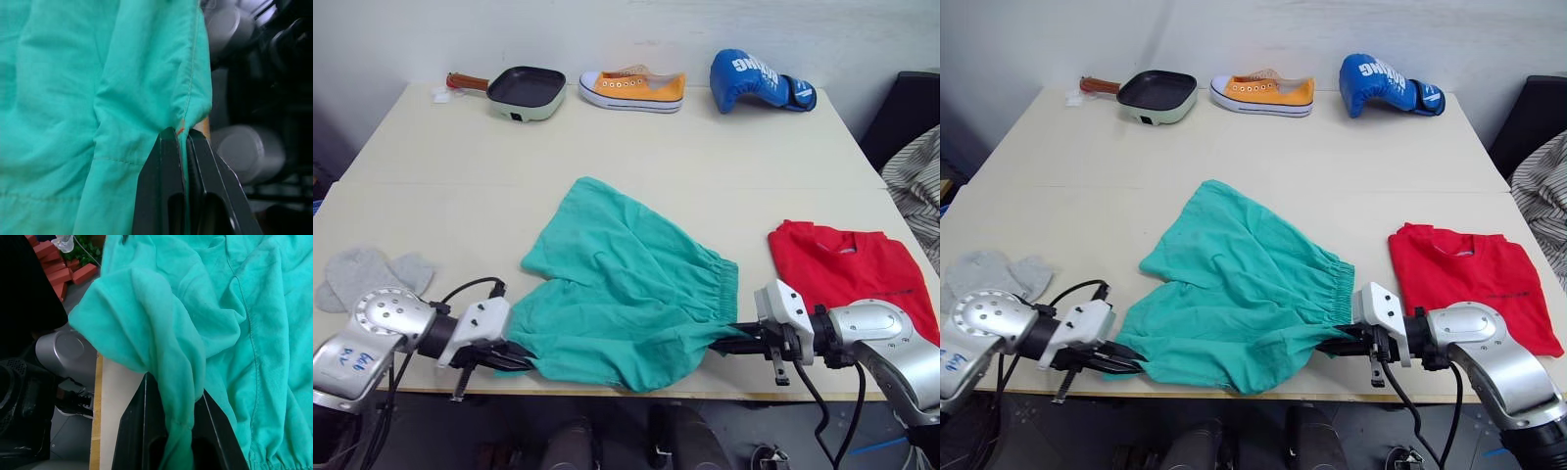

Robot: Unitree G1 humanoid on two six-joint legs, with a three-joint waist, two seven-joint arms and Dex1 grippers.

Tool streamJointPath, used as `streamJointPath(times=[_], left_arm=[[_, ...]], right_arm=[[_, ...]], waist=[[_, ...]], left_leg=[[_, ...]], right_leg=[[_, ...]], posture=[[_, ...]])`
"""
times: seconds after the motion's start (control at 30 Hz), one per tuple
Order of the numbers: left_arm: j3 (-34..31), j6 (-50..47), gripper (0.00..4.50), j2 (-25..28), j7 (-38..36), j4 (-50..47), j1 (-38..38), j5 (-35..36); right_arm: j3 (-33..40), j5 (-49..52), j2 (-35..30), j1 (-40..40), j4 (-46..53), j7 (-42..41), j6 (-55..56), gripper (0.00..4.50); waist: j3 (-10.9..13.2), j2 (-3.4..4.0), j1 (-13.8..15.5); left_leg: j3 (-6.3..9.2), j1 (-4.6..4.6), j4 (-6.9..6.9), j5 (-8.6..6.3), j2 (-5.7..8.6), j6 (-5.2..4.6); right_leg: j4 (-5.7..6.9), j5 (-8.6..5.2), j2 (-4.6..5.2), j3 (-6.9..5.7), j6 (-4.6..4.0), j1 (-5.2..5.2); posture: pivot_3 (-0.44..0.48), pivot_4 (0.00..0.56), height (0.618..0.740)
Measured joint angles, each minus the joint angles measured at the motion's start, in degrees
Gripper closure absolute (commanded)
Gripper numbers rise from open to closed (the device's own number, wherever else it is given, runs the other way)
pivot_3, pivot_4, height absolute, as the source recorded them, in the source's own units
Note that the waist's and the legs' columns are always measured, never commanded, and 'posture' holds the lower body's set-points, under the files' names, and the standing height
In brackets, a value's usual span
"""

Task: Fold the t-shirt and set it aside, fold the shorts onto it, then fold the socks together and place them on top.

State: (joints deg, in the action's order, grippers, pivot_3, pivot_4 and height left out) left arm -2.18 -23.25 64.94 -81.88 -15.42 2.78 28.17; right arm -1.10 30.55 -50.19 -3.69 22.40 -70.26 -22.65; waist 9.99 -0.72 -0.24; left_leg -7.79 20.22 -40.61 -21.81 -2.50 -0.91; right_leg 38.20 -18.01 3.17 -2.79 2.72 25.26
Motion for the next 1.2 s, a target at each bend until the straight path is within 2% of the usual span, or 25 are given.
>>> streamJointPath(times=[0.07, 0.13, 0.2, 0.27, 0.33, 0.4, 0.47, 0.57, 0.67, 0.8, 0.83, 0.93, 1.2], left_arm=[[-2.7, -4.4, 4.46, 4.1, -3.7, -0.4, -0.6, 4.0], [-5.2, -7.4, 4.46, 6.2, -4.1, 0.1, -0.1, 7.2], [-5.1, -9.3, 4.46, 5.6, -4.1, 4.3, 6.9, 8.8], [-2.4, -11.6, 4.46, 2.6, -4.0, 12.3, 20.7, 8.6], [0.4, -13.0, 4.46, -3.2, -3.4, 22.6, 37.0, 6.9], [4.5, -11.8, 4.46, -11.3, -1.8, 37.4, 54.4, 1.5], [7.4, -7.5, 4.46, -15.8, -0.6, 46.4, 61.9, -3.5], [10.5, 1.6, 4.46, -22.1, 2.4, 60.6, 67.1, -11.0], [12.8, 12.4, 4.46, -28.3, 8.8, 74.3, 70.3, -18.2], [14.8, 23.0, 4.46, -32.8, 17.6, 84.5, 71.5, -26.4], [14.8, 24.6, 4.25, -33.6, 19.7, 86.0, 71.5, -27.4], [13.6, 27.1, 3.55, -35.0, 24.8, 88.7, 71.7, -29.1], [7.5, 29.3, 1.02, -34.5, 36.2, 90.6, 73.2, -30.5]], right_arm=[[0.0, 0.9, 0.0, 0.7, 0.3, -0.6, -0.3, 4.50], [0.2, 2.7, -0.3, 1.7, 1.8, -1.3, -1.4, 4.50], [1.5, 5.1, -0.3, 2.2, 2.8, -1.0, -3.3, 4.50], [3.8, 9.0, -0.2, 2.3, 3.1, 0.5, -6.7, 4.50], [5.6, 13.9, 0.6, -0.5, 1.9, 2.9, -11.8, 4.50], [7.9, 19.8, 1.7, -4.6, -1.8, 5.8, -18.2, 4.50], [9.3, 23.1, 2.7, -7.7, -4.9, 8.3, -22.3, 4.50], [9.5, 24.8, 4.9, -10.5, -10.0, 11.9, -26.9, 4.50], [7.9, 23.2, 6.6, -14.1, -13.2, 14.5, -28.3, 4.50], [5.3, 16.8, 9.5, -17.1, -16.4, 19.2, -27.1, 4.50], [5.1, 15.7, 10.1, -17.5, -17.2, 20.1, -26.8, 4.50], [5.0, 13.9, 10.8, -17.6, -18.2, 21.8, -26.6, 3.68], [9.8, 13.3, 9.9, -17.6, -18.2, 24.2, -26.5, 0.92]], waist=[[0.0, 0.03, 0.0], [0.0, 0.05, 0.1], [0.1, -0.03, 0.5], [0.1, -0.08, 1.0], [0.1, -0.14, 1.6], [0.1, -0.20, 2.0], [0.0, -0.07, 1.7], [0.0, -0.05, 1.0], [0.0, -0.09, 0.3], [0.1, -0.14, -0.1], [0.1, -0.15, 0.0], [0.1, -0.17, 0.0], [0.1, -0.17, 0.1]], left_leg=[[0.00, -0.01, 0.03, 0.00, 0.00, 0.00], [0.01, -0.01, 0.04, 0.00, 0.00, 0.00], [0.10, 0.03, -0.02, 0.03, 0.05, -0.01], [0.18, -0.05, -0.10, 0.05, 0.12, -0.02], [0.24, 0.04, -0.28, 0.07, 0.15, -0.08], [0.35, 0.00, -0.41, 0.06, 0.24, -0.12], [0.25, -0.03, -0.31, -0.01, 0.31, -0.27], [0.07, 0.14, -0.16, -0.05, 0.21, -0.33], [0.01, 1.00, -0.31, -0.05, 0.08, -0.32], [-0.29, 1.09, -0.29, -0.04, 0.07, -0.31], [-0.40, 1.17, -0.31, -0.04, 0.10, -0.31], [-0.47, 1.19, -0.39, -0.04, 0.21, -0.32], [-0.46, 1.16, -0.47, 0.00, 0.39, -0.39]], right_leg=[[-0.05, 0.00, -0.01, -0.01, 0.00, 0.00], [-0.07, 0.00, -0.01, -0.01, 0.00, -0.01], [-0.06, 0.00, 0.00, -0.10, 0.01, -0.05], [-0.09, 0.03, -0.01, -0.19, 0.05, -0.27], [-0.17, 0.15, -0.14, -0.26, 0.14, -0.33], [-0.34, 0.23, -0.57, -0.37, 0.27, -0.64], [-0.28, 0.27, -0.45, -0.20, 0.35, -0.64], [-0.37, 0.26, -0.44, -0.09, 0.36, -0.30], [-0.21, 0.27, -0.24, -0.15, 0.37, 0.60], [0.01, 0.27, -0.26, -0.26, 0.37, 0.98], [0.20, 0.27, -0.18, -0.22, 0.37, 1.17], [0.40, 0.27, 0.01, -0.23, 0.37, 1.25], [0.59, 0.28, 0.24, -0.24, 0.40, 1.23]], posture=[[0.000, 0.150, 0.740], [0.000, 0.150, 0.740], [0.000, 0.150, 0.740], [0.000, 0.150, 0.740], [0.000, 0.150, 0.740], [0.000, 0.150, 0.740], [0.000, 0.150, 0.740], [0.000, 0.150, 0.740], [0.000, 0.150, 0.740], [0.000, 0.150, 0.740], [0.000, 0.150, 0.740], [0.000, 0.150, 0.740], [0.000, 0.150, 0.740]])
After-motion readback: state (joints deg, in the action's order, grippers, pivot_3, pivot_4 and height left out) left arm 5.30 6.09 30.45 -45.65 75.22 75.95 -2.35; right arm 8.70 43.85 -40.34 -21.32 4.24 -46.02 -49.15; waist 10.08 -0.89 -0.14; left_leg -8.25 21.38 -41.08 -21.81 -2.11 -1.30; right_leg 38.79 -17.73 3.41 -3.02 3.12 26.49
